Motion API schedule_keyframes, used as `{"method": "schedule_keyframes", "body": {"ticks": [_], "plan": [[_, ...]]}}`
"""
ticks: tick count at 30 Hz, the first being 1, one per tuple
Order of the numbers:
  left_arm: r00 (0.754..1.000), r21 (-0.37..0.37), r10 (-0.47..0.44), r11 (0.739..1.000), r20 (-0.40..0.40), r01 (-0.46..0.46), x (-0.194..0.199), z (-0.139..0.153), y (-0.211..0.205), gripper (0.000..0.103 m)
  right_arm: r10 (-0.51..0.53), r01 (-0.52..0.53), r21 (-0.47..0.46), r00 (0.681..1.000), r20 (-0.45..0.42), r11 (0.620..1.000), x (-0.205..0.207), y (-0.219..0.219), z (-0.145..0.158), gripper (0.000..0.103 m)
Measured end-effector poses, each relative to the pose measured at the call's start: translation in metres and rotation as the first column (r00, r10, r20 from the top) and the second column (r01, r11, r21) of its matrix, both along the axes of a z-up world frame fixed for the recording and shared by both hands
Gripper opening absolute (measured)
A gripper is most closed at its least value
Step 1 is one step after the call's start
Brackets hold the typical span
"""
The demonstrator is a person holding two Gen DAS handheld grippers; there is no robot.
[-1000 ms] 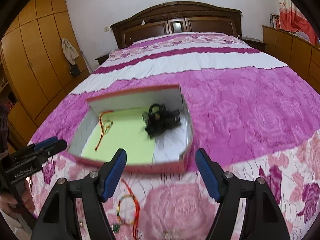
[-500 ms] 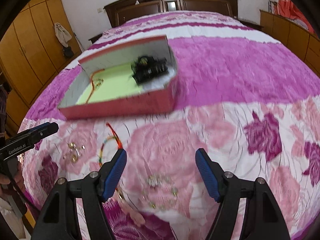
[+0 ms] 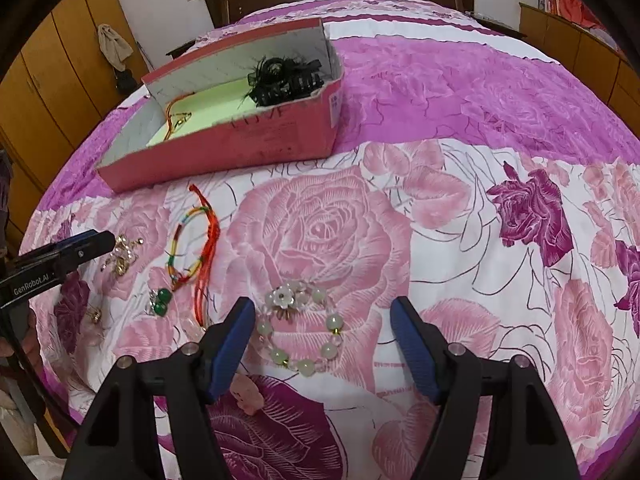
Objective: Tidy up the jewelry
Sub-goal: 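Grasp the gold pendant with the left tool while the right tool grasps the jade bead bracelet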
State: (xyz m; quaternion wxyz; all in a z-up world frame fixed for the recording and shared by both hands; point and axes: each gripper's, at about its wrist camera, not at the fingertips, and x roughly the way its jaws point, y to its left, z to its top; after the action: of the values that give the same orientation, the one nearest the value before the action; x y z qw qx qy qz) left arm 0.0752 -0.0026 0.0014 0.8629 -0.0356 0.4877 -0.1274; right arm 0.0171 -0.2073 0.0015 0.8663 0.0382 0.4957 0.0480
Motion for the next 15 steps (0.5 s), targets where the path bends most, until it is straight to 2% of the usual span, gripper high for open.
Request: {"method": "schedule_keyframes", "body": {"ticks": [7, 11, 15], "plan": [[1.000, 0.023, -0.002, 1.000, 0.008, 0.002, 0.000, -0.008, -0.004, 0.042, 0.000, -0.001, -0.036, 1.000, -0.022, 0.999, 0.003, 0.004, -0.009, 0.074], [1.000, 0.048, -0.010, 0.999, 0.020, 0.009, 0.001, -0.011, -0.007, 0.036, -0.006, 0.005, -0.027, 0.999, -0.032, 1.000, 0.005, 0.003, -0.013, 0.074], [0.999, 0.064, -0.020, 0.998, 0.036, 0.017, 0.000, -0.012, -0.009, 0.026, -0.004, 0.004, -0.020, 1.000, -0.027, 1.000, 0.005, 0.002, -0.015, 0.074]]}}
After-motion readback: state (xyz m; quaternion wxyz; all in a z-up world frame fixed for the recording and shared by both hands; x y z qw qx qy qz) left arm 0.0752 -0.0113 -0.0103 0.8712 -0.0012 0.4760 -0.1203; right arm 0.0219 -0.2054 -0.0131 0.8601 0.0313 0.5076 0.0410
